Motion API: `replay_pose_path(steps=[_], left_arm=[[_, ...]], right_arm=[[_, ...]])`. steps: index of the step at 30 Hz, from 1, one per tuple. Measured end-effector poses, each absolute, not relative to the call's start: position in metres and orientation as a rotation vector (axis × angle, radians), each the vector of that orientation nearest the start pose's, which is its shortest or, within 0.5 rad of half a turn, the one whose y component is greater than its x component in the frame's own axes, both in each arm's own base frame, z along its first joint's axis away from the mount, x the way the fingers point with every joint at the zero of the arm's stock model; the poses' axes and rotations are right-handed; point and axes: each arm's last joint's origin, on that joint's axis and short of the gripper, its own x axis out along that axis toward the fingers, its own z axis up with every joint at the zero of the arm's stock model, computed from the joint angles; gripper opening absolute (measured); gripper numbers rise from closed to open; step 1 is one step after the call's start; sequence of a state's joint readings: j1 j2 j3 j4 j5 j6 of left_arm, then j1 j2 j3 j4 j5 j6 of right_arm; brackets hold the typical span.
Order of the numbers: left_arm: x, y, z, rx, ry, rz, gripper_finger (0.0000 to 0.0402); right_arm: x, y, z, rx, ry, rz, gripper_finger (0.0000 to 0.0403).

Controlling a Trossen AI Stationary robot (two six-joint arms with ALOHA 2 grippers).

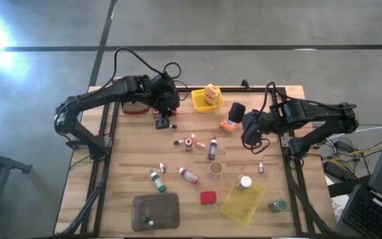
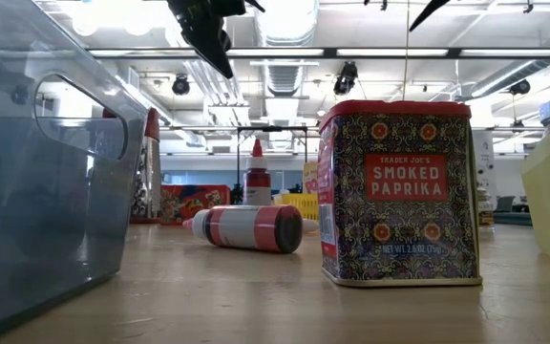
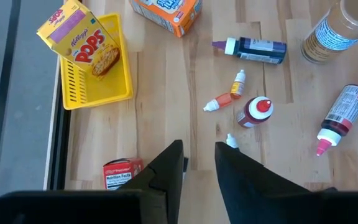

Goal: Pick & Place Kitchen Items
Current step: Put the brown seasoning bottle into the bottom yellow bin

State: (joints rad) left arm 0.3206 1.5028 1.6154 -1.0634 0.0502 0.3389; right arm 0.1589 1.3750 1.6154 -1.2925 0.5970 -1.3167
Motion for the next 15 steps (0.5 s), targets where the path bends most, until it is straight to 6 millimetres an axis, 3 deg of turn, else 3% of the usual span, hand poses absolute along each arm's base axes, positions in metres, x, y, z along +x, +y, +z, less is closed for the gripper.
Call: replay_pose_path(steps=[6, 8, 15], left_arm=[[0.280, 0.092, 0.375, 0.137, 0.965, 0.088, 0.0101], [0.280, 0.092, 0.375, 0.137, 0.965, 0.088, 0.0100], [0.281, 0.092, 0.375, 0.137, 0.965, 0.088, 0.0100]], right_arm=[[0.246, 0.023, 0.392, -1.494, 1.167, 0.295, 0.0364], [0.249, 0.024, 0.390, -1.279, 1.170, 0.154, 0.0364], [0.264, 0.026, 0.377, -0.210, 1.021, -0.486, 0.0364]])
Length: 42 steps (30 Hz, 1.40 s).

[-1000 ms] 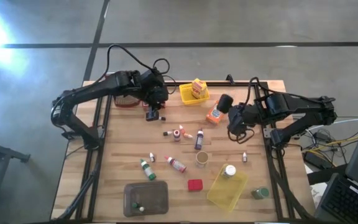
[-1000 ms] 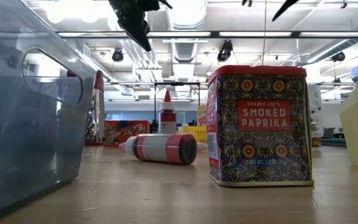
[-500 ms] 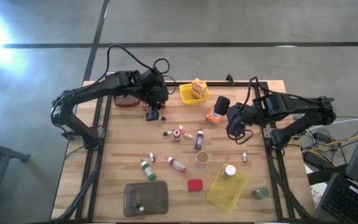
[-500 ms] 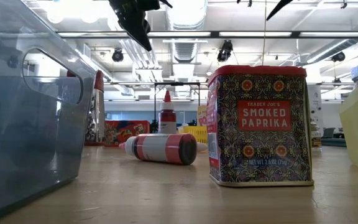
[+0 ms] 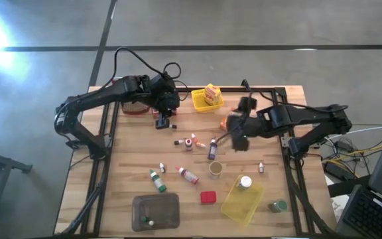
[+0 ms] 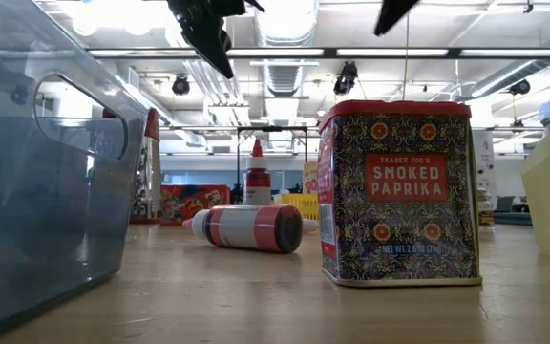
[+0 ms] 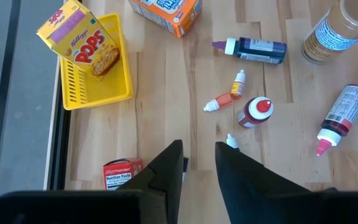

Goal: Pick & Place Kitchen Items
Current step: Put the brown seasoning bottle into the bottom yellow bin

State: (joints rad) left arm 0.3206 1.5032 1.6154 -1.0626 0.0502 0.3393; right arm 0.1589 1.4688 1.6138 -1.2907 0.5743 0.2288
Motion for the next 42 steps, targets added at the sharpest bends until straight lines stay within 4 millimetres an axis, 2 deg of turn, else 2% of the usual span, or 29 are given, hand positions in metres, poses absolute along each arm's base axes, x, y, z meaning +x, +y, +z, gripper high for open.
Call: replay_pose_path(steps=[2, 4, 12, 20, 22, 25, 28, 30, 33, 37, 42], left_arm=[[0.281, 0.092, 0.375, 0.136, 0.965, 0.088, 0.0099], [0.281, 0.092, 0.375, 0.136, 0.965, 0.088, 0.0099], [0.281, 0.092, 0.375, 0.136, 0.965, 0.088, 0.0100], [0.281, 0.092, 0.375, 0.135, 0.965, 0.088, 0.0099], [0.280, 0.092, 0.375, 0.135, 0.965, 0.089, 0.0099], [0.281, 0.092, 0.375, 0.135, 0.965, 0.089, 0.0101], [0.281, 0.092, 0.375, 0.134, 0.965, 0.089, 0.0101], [0.281, 0.092, 0.375, 0.134, 0.965, 0.089, 0.0101], [0.281, 0.092, 0.375, 0.134, 0.966, 0.089, 0.0101], [0.281, 0.092, 0.375, 0.134, 0.965, 0.089, 0.0099], [0.281, 0.092, 0.375, 0.134, 0.964, 0.089, 0.0101]], right_arm=[[0.269, 0.027, 0.373, -0.010, 0.969, -0.603, 0.0364], [0.274, 0.027, 0.370, 0.078, 0.935, -0.649, 0.0364], [0.283, 0.029, 0.359, 0.071, 0.974, -0.664, 0.0364], [0.291, 0.036, 0.345, 0.074, 1.113, -0.562, 0.0364], [0.285, 0.030, 0.341, 0.056, 1.182, -0.604, 0.0363], [0.270, 0.012, 0.338, 0.024, 1.273, -0.774, 0.0355], [0.259, -0.001, 0.338, 0.080, 1.263, -0.851, 0.0341], [0.256, -0.003, 0.338, 0.142, 1.237, -0.790, 0.0330], [0.262, 0.004, 0.338, 0.233, 1.189, -0.578, 0.0315], [0.273, 0.029, 0.341, 0.269, 1.099, -0.283, 0.0296], [0.280, 0.060, 0.341, 0.234, 1.041, -0.162, 0.0282]])
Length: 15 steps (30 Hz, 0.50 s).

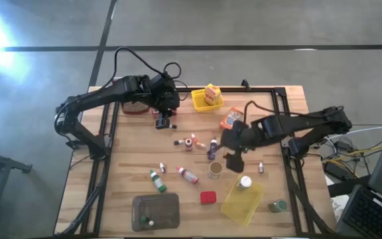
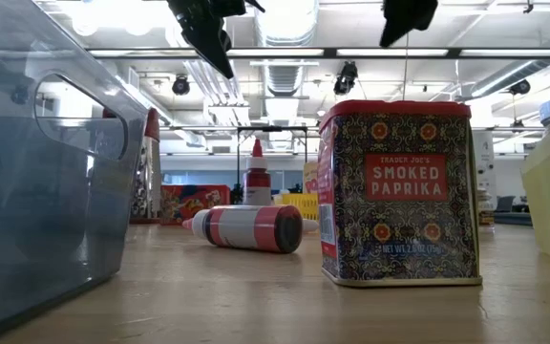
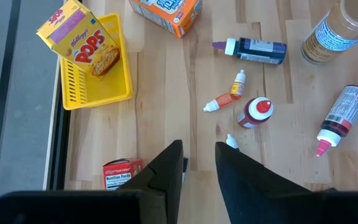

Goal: Pick & Place Kitchen Items
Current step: Put the brown seasoning bottle into the bottom yellow bin

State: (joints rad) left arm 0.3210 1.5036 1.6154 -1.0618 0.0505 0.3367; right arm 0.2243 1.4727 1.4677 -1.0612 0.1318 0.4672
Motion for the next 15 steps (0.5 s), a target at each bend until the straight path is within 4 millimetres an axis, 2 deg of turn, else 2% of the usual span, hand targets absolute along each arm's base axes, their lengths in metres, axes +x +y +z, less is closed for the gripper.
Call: replay_pose_path(steps=[6, 15], left_arm=[[0.281, 0.092, 0.375, 0.134, 0.965, 0.089, 0.0099], [0.281, 0.092, 0.375, 0.135, 0.960, 0.090, 0.0101]], right_arm=[[0.289, 0.083, 0.328, 0.194, 1.072, -0.106, 0.0301], [0.313, 0.092, 0.293, 0.189, 1.207, -0.083, 0.0353]])
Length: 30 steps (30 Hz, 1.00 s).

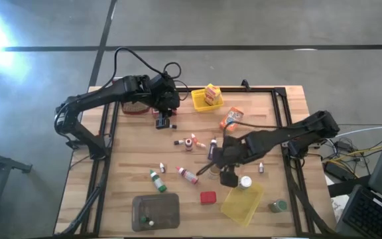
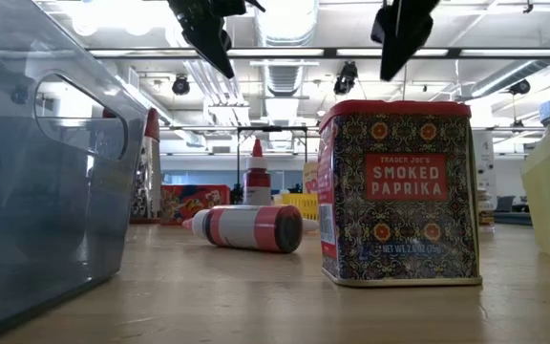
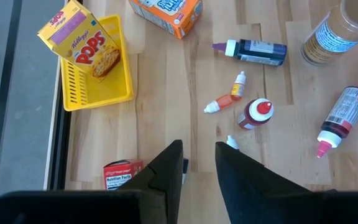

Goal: Pick & Place Kitchen Items
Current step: Put the brown seasoning bottle into the bottom yellow bin

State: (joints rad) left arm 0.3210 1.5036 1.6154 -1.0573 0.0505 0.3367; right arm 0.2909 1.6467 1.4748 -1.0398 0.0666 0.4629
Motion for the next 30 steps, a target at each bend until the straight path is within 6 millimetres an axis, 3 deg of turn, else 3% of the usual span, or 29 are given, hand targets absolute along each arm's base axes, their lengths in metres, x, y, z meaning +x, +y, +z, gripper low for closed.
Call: replay_pose_path(steps=[8, 30], left_arm=[[0.281, 0.092, 0.376, 0.136, 0.959, 0.090, 0.0099], [0.282, 0.092, 0.376, 0.137, 0.952, 0.092, 0.0101]], right_arm=[[0.337, 0.099, 0.283, 0.124, 1.256, -0.065, 0.0368], [0.368, 0.091, 0.253, 0.014, 1.469, -0.124, 0.0368]])
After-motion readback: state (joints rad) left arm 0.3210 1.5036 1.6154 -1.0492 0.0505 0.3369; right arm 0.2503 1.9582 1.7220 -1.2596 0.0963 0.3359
